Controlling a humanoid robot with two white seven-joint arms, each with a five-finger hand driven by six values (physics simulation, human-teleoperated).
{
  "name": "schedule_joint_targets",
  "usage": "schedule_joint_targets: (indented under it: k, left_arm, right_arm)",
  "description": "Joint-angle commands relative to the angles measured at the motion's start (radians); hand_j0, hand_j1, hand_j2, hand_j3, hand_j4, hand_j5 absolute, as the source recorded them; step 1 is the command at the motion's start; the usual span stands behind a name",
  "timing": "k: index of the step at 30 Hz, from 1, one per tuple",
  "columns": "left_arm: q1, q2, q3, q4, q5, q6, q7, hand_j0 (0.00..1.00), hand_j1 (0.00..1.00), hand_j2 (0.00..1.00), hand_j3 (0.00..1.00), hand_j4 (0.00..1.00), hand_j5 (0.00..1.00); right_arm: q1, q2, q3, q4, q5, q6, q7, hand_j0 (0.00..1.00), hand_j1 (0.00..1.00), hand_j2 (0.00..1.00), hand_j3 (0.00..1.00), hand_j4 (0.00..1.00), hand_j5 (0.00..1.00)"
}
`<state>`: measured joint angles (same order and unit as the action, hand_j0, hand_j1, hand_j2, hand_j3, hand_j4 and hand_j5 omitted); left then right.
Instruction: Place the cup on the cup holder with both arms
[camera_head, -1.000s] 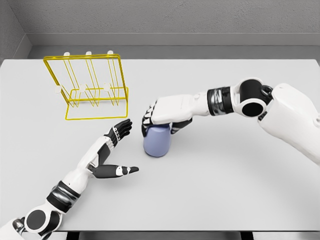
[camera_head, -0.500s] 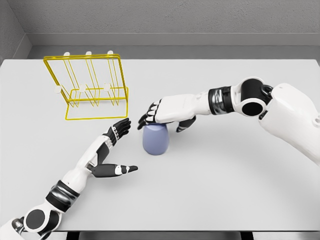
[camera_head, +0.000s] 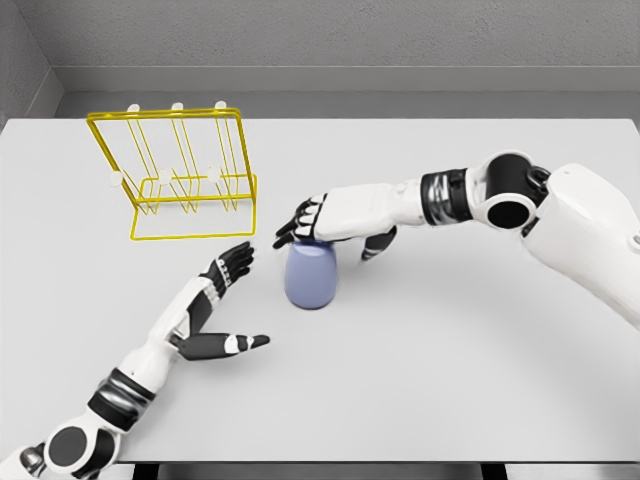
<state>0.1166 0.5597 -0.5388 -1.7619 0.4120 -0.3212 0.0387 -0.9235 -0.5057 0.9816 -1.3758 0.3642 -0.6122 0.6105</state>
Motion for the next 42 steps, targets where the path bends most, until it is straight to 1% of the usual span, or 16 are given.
schedule_joint_targets:
  k: [1, 7, 10, 11, 14, 16, 18, 20, 22, 26, 31, 33, 35, 38, 39, 42]
  left_arm:
    - [0.002, 0.000, 0.030, -0.001, 0.001, 0.008, 0.000, 1.00, 1.00, 1.00, 1.00, 1.00, 1.00]
    - [0.002, -0.001, 0.036, -0.001, 0.001, 0.007, 0.000, 1.00, 1.00, 1.00, 1.00, 1.00, 1.00]
    - [0.002, -0.001, 0.036, -0.001, 0.001, 0.007, 0.000, 1.00, 1.00, 1.00, 1.00, 1.00, 1.00]
    - [0.000, -0.001, 0.036, -0.001, 0.001, 0.007, 0.001, 1.00, 1.00, 1.00, 1.00, 1.00, 1.00]
    - [-0.003, -0.007, 0.036, -0.001, -0.002, 0.005, 0.001, 1.00, 1.00, 1.00, 1.00, 1.00, 1.00]
    - [-0.005, -0.009, 0.037, -0.001, -0.002, 0.002, 0.001, 1.00, 1.00, 1.00, 1.00, 1.00, 1.00]
    - [-0.009, -0.014, 0.037, -0.001, -0.004, 0.001, 0.000, 1.00, 1.00, 1.00, 1.00, 1.00, 1.00]
    - [-0.015, -0.015, 0.037, -0.001, -0.009, -0.002, 0.000, 1.00, 1.00, 1.00, 1.00, 1.00, 1.00]
    - [-0.017, -0.018, 0.051, -0.001, -0.009, -0.002, 0.000, 1.00, 1.00, 1.00, 1.00, 1.00, 1.00]
    - [-0.028, -0.040, 0.049, 0.001, -0.015, 0.004, 0.000, 1.00, 1.00, 1.00, 1.00, 1.00, 1.00]
    - [-0.041, -0.099, 0.045, 0.002, -0.021, 0.005, 0.000, 1.00, 1.00, 1.00, 1.00, 1.00, 1.00]
    - [-0.048, -0.103, 0.042, 0.002, -0.021, 0.008, 0.000, 1.00, 1.00, 1.00, 1.00, 1.00, 1.00]
    - [-0.048, -0.110, 0.042, 0.002, -0.021, 0.045, 0.001, 1.00, 1.00, 1.00, 1.00, 1.00, 1.00]
    - [-0.058, -0.124, 0.042, 0.005, -0.021, 0.119, 0.001, 1.00, 1.00, 1.00, 1.00, 1.00, 1.00]
    - [-0.069, -0.136, 0.040, 0.009, -0.033, 0.134, 0.001, 1.00, 1.00, 1.00, 1.00, 1.00, 1.00]
    - [-0.069, -0.153, 0.040, 0.010, -0.074, 0.165, 0.001, 1.00, 1.00, 1.00, 1.00, 1.00, 1.00]
  right_arm:
    - [0.000, -0.011, -0.038, 0.001, -0.007, 0.001, 0.000, 1.00, 1.00, 1.00, 1.00, 1.00, 1.00]
    - [0.002, -0.019, -0.058, -0.002, -0.010, 0.001, 0.000, 1.00, 1.00, 1.00, 1.00, 1.00, 1.00]
    - [0.002, -0.033, -0.073, -0.002, -0.011, 0.001, 0.000, 1.00, 1.00, 1.00, 1.00, 1.00, 1.00]
    - [0.002, -0.048, -0.087, -0.002, -0.013, 0.001, 0.000, 1.00, 1.00, 1.00, 1.00, 1.00, 1.00]
    - [0.009, -0.146, -0.127, -0.020, -0.014, 0.001, 0.000, 1.00, 1.00, 1.00, 1.00, 1.00, 1.00]
    - [0.074, -0.300, -0.196, -0.091, -0.056, 0.001, 0.000, 1.00, 1.00, 1.00, 1.00, 1.00, 1.00]
    - [0.112, -0.418, -0.207, -0.100, -0.085, 0.001, 0.000, 1.00, 1.00, 1.00, 1.00, 1.00, 1.00]
    - [0.121, -0.459, -0.210, -0.094, -0.087, 0.001, 0.000, 1.00, 1.00, 1.00, 1.00, 1.00, 1.00]
    - [0.126, -0.450, -0.207, -0.094, -0.087, 0.001, 0.000, 1.00, 1.00, 1.00, 1.00, 1.00, 1.00]
    - [0.129, -0.442, -0.210, -0.097, -0.087, 0.001, 0.000, 1.00, 1.00, 1.00, 1.00, 1.00, 1.00]
    - [0.129, -0.471, -0.210, -0.097, -0.087, 0.001, 0.000, 1.00, 1.00, 1.00, 1.00, 1.00, 1.00]
    - [0.129, -0.470, -0.210, -0.095, -0.087, 0.001, 0.000, 1.00, 1.00, 1.00, 1.00, 1.00, 1.00]
    - [0.155, -0.458, -0.205, -0.091, -0.085, 0.001, 0.000, 1.00, 1.00, 1.00, 1.00, 1.00, 1.00]
    - [0.156, -0.438, -0.207, -0.095, -0.085, 0.001, 0.000, 1.00, 1.00, 1.00, 1.00, 1.00, 1.00]
    - [0.156, -0.436, -0.205, -0.100, -0.083, 0.001, 0.000, 1.00, 1.00, 1.00, 1.00, 1.00, 1.00]
    - [0.167, -0.418, -0.205, -0.098, -0.080, 0.001, 0.000, 1.00, 1.00, 1.00, 1.00, 1.00, 1.00]
